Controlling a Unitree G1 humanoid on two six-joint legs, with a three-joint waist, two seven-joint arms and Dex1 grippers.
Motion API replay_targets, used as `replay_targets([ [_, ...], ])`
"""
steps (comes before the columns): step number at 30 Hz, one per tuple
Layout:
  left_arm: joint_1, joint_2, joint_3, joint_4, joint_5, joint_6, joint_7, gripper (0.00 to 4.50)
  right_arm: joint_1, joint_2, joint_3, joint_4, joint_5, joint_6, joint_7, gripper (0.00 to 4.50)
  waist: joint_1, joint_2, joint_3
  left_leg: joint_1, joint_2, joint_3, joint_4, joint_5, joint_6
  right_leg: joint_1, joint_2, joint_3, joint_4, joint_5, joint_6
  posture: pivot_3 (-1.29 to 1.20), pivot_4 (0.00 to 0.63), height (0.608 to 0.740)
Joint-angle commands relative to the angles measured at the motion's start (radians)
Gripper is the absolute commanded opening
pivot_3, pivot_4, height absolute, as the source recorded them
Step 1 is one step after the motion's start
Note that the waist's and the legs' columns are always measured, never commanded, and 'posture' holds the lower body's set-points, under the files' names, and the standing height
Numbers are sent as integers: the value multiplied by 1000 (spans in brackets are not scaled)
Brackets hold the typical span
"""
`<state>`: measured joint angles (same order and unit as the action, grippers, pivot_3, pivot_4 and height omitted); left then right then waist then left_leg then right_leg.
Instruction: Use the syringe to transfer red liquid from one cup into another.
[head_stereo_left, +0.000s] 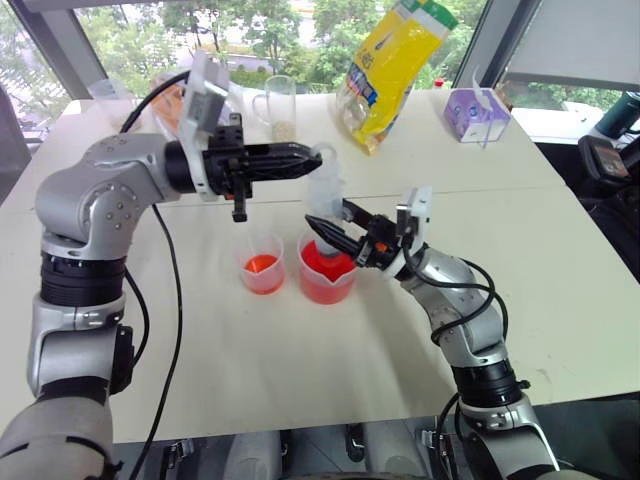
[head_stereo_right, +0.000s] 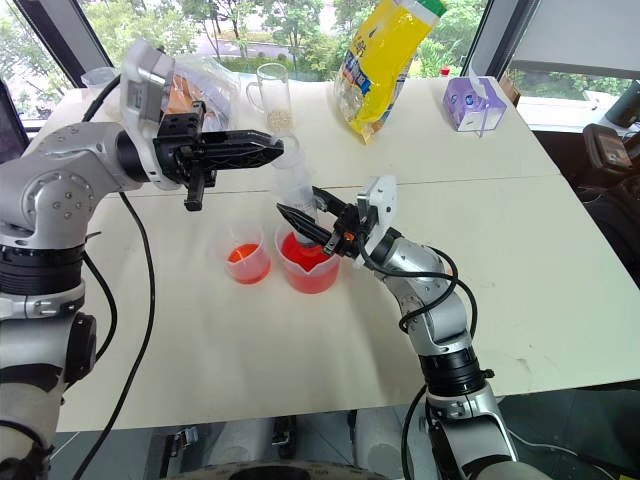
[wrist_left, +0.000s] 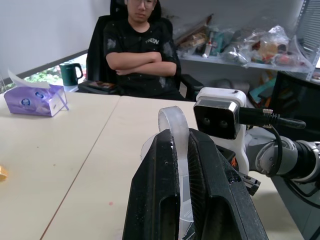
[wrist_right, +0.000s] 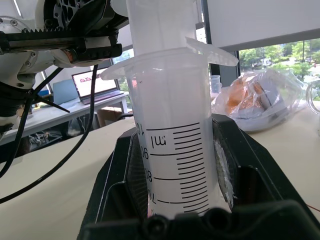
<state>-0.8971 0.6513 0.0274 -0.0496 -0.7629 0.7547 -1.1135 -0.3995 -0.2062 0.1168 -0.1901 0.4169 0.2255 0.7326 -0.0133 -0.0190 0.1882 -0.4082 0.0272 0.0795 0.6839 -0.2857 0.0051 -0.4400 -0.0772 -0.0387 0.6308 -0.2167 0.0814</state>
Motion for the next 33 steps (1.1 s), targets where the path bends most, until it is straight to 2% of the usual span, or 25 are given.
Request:
replay_targets([
  [1, -16, 11, 52, -48, -13, -31, -2, 31, -22, -10, -3, -45, 18, 30, -7, 1420, 0, 0, 0, 0, 0, 0, 0, 0, 0, 0, 0, 0, 0, 0, 0, 0, 150, 740],
  [2, -10, 12, 48, -53, -15, -25, -3, 31, -33, -11, -11, -56, 24, 38, -12, 1420, 0, 0, 0, 0, 0, 0, 0, 0, 0, 0, 0, 0, 0, 0, 0, 0, 150, 740],
  [5, 5, 11, 40, -57, -7, -21, 7, 1104, -64, -17, -32, -83, 40, 59, -25, 1420, 0, 0, 0, 0, 0, 0, 0, 0, 0, 0, 0, 0, 0, 0, 0, 0, 150, 740],
  [11, 33, 25, 50, -68, -6, -11, 8, 4196, -104, -29, -58, -136, 75, 103, -47, 1420, 0, 0, 0, 0, 0, 0, 0, 0, 0, 0, 0, 0, 0, 0, 0, 0, 150, 740],
  [12, 40, 33, 58, -71, -4, -16, 6, 4466, -107, -31, -61, -141, 80, 108, -50, 1420, 0, 0, 0, 0, 0, 0, 0, 0, 0, 0, 0, 0, 0, 0, 0, 0, 150, 740],
  [17, 65, 70, 101, -81, -17, -16, 10, 4466, -107, -38, -64, -145, 88, 117, -53, 1420, -1, 0, 0, 0, 0, 0, 0, 0, 0, 0, 0, 0, 0, 0, 0, 0, 150, 740],
  [21, 114, 167, 168, -89, -20, 4, 10, 4466, -138, -30, -68, -147, 112, 130, -57, 1420, -6, 0, 0, 0, 1, 0, 0, 0, 0, -1, 0, 0, 0, 0, 0, 0, 150, 740],
  [25, 130, 226, 244, -97, -61, 39, 33, 4466, -246, 5, -77, -126, 176, 174, -60, 1420, -4, 0, 0, 0, 1, 0, 0, 0, 0, -1, 0, 0, 1, 0, 0, 0, 150, 740],
  [29, 135, 253, 327, -112, -112, 74, 88, 4466, -338, 78, -48, -37, 199, 166, -36, 1420, -3, 0, 0, 0, 2, 0, 0, 0, -1, 0, 0, 0, 1, 0, 0, 0, 150, 740],
  [33, 153, 283, 418, -149, -172, 116, 152, 4466, -374, 164, 7, 108, 156, 93, 23, 1420, -3, 0, 0, 0, 1, 0, 0, 0, -1, 0, 0, 0, 1, 0, 0, 0, 150, 740],
])
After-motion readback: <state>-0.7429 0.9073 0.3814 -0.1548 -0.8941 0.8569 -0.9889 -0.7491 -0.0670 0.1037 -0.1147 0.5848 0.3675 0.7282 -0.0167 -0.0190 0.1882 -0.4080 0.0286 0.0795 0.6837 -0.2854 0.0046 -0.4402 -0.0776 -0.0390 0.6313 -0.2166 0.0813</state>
